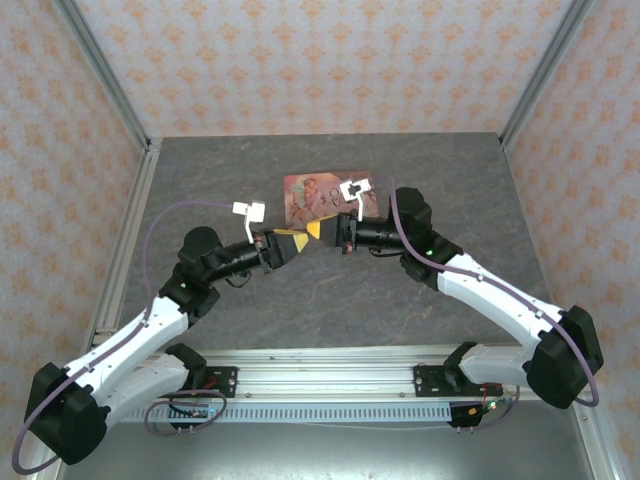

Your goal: Unlock the padlock with the key

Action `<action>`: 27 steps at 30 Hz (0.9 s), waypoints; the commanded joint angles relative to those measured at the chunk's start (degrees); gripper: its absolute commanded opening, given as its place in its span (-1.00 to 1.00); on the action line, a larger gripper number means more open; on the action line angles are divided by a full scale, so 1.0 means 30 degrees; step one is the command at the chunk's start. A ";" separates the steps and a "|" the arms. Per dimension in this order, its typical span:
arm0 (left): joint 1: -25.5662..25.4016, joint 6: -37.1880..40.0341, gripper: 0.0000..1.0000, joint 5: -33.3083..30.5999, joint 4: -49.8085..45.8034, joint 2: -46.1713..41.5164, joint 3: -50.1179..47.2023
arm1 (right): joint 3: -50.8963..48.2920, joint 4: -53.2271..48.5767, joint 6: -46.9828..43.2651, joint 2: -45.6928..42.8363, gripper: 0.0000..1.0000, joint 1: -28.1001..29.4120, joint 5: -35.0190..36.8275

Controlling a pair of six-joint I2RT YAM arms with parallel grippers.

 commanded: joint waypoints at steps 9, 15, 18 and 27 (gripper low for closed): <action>-0.0141 0.0331 -0.55 0.0502 0.0056 0.0154 0.0317 | -0.0387 0.1049 -0.0010 -0.0466 -1.00 -0.0031 0.0483; -0.0139 0.0375 -0.67 0.0480 -0.0080 0.0096 0.0310 | -0.0472 0.1049 -0.0070 -0.0963 -1.00 -0.0031 0.0651; -0.0133 0.0401 -0.62 0.0480 -0.0176 0.0073 0.0310 | -0.0531 0.1075 -0.0059 -0.1067 -1.00 -0.0031 0.0833; -0.0134 0.0344 -0.38 0.0568 0.0014 0.0209 0.0366 | -0.0703 0.1401 0.0117 -0.1060 -1.00 -0.0032 0.0814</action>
